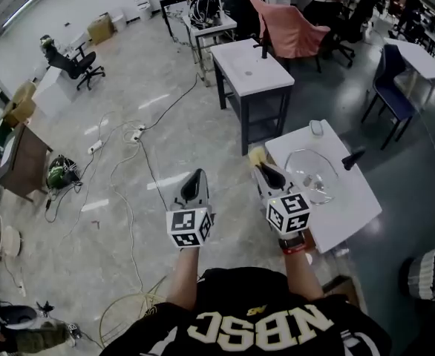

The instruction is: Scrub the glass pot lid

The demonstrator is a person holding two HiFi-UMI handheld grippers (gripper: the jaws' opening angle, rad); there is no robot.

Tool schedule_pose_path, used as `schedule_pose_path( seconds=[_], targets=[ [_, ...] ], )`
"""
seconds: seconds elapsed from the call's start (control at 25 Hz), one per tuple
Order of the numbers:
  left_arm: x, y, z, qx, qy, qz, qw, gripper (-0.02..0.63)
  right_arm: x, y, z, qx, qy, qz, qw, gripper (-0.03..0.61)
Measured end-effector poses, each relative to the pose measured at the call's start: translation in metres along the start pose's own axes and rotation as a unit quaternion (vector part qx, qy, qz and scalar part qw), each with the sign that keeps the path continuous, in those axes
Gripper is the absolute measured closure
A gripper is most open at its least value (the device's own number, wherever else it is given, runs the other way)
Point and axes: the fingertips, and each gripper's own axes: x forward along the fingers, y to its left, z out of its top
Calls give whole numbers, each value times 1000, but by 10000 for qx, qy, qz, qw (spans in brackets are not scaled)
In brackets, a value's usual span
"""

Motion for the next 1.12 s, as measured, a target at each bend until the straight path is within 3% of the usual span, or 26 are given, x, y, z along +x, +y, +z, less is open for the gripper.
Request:
schedule_pose_path(
  seconds=[0.4,0.64,0.72,0.84,1.12],
  targets=[
    [87,-78,-17,24,119,-978,9951,600,-22,-96,-13,307,-23,-783,9965,528],
    [182,-109,-43,-119,258,-1832,9827,600,-4,-163,-28,441,49,-1549,9869,528],
    [219,-131,-46,-147,353,-2293,9726,600,-2,-190,-25,541,15,-1949,9793,528],
    [264,-169,-40,-132,439,-3084,9502,600,-10,-225,-12,643,-87,-2626,9627,526],
    [326,-234,-38,-226,589,-4465,8926,598,-35,-273,-10,952,-169,-4002,9113,526]
  ],
)
